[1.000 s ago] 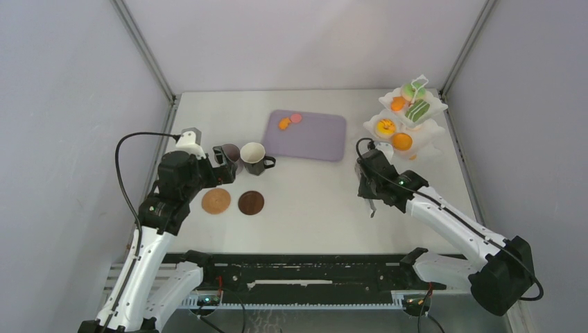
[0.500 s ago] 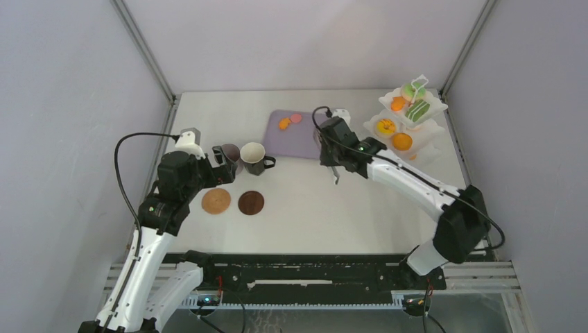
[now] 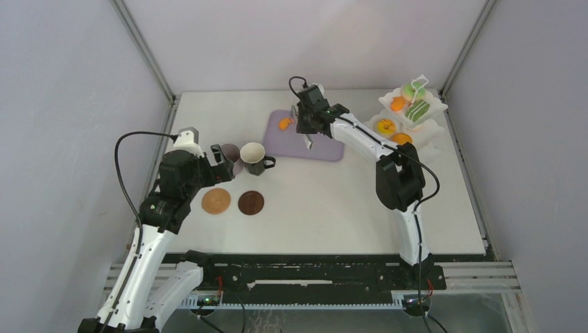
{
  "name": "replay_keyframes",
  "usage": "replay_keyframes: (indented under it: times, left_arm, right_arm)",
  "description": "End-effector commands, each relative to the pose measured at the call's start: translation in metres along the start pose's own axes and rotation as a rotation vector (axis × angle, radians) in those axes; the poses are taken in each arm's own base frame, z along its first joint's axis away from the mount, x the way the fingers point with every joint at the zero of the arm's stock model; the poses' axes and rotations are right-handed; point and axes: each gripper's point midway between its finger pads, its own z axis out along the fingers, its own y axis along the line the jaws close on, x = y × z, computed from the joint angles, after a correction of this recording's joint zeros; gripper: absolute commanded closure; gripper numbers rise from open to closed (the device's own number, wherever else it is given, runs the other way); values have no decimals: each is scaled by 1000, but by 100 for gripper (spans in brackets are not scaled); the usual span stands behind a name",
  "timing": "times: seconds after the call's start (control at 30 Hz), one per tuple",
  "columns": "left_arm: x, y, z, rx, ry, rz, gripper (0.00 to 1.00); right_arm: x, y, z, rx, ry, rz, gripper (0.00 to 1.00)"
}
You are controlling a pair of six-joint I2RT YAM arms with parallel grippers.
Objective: Serve the afternoon tea
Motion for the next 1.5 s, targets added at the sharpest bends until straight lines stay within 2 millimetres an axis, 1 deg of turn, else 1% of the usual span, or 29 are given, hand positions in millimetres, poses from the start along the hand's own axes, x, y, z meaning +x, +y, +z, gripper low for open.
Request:
replay_keyframes:
  times: [0.0, 0.07, 0.2, 0.27, 0.33, 0.4, 0.43, 0.5, 0.57, 0.73, 0.83, 0.9, 1.0, 1.1, 1.17, 1.33, 1.47]
  left_arm:
    - [-20, 0, -2, -11, -66, -6, 0]
    - [-19, -1, 0, -6, -64, -8, 0]
    - [-17, 0, 2, -13, -53, -2, 0]
    - [-16, 2, 3, -20, -50, 2, 0]
    - [-15, 2, 3, -20, -44, 4, 0]
    - [-14, 2, 4, -18, -41, 5, 1]
    - [-14, 1, 3, -16, -42, 5, 0]
    - [-14, 1, 4, -12, -40, 2, 0]
    - [-13, 0, 4, -9, -39, -1, 0]
    - [-12, -4, 6, 12, -37, -6, 0]
    - [-12, -6, 6, 23, -36, -10, 1]
    - [-11, -7, 6, 29, -36, -14, 0]
    - [-10, -9, 6, 41, -34, -20, 1]
    - [-8, -10, 7, 47, -30, -24, 0]
    - [-8, -10, 7, 48, -30, -27, 0]
    - [-11, -10, 5, 47, -39, -28, 0]
    - [-10, -8, 4, 36, -36, -24, 1]
  right_arm:
    - [-37, 15, 14, -68, -63, 54, 88]
    - [-40, 16, 29, -80, -55, 81, 88]
    - [-37, 13, 55, -71, -20, 105, 88]
    - [-33, 9, 62, -61, -9, 117, 89]
    - [-26, 4, 65, -47, 8, 119, 89]
    - [-17, -3, 64, -26, 23, 116, 90]
    - [-15, -6, 57, -21, 24, 117, 91]
    - [1, -16, 49, -3, 52, 119, 91]
    - [7, -20, 34, -7, 39, 127, 92]
    - [31, -37, 1, 10, 54, 138, 92]
    - [46, -46, -15, 23, 77, 142, 92]
    - [50, -49, -28, 16, 71, 140, 92]
    - [55, -57, -39, 31, 61, 117, 88]
    - [55, -60, -37, 39, 62, 65, 74]
    - [55, -59, -31, 49, 83, 35, 67]
    - [50, -55, -15, 83, 102, -45, 62]
    - [47, -54, -4, 96, 112, -59, 60]
